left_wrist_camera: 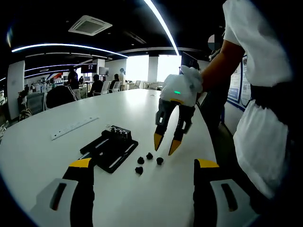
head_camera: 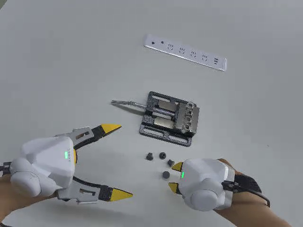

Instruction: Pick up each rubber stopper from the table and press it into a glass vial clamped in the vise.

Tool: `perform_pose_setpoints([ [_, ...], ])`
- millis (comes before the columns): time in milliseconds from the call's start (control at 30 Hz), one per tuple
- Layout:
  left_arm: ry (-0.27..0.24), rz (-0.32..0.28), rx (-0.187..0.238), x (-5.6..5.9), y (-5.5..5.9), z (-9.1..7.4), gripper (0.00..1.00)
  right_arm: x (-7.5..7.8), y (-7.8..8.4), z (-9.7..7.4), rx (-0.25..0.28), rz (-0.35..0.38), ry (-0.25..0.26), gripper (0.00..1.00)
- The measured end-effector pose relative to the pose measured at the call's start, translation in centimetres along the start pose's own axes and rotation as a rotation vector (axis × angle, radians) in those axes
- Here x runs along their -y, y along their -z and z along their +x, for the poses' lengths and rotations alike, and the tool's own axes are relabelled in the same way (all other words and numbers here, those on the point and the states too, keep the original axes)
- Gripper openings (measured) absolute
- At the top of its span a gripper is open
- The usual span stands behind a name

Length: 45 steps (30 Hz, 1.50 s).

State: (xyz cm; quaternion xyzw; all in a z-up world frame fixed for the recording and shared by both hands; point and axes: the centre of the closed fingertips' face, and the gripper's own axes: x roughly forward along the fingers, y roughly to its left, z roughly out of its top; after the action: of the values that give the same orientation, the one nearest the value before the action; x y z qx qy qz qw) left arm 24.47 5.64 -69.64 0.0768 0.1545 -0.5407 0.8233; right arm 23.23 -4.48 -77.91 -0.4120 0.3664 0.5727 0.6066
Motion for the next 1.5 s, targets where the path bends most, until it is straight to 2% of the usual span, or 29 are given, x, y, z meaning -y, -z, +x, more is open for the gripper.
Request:
perform_pose_setpoints([
  [867,0.002,0.005,-0.012,0.0,0.8,0.3,0.86,0.1,0.1,1.5,-0.065,-0.064,-0.046,0.14],
  [1500,-0.006,-0.002,-0.007,-0.2,0.8,0.1,0.86,0.0,-0.1,2.3,-0.103,-0.117,-0.065,0.13],
])
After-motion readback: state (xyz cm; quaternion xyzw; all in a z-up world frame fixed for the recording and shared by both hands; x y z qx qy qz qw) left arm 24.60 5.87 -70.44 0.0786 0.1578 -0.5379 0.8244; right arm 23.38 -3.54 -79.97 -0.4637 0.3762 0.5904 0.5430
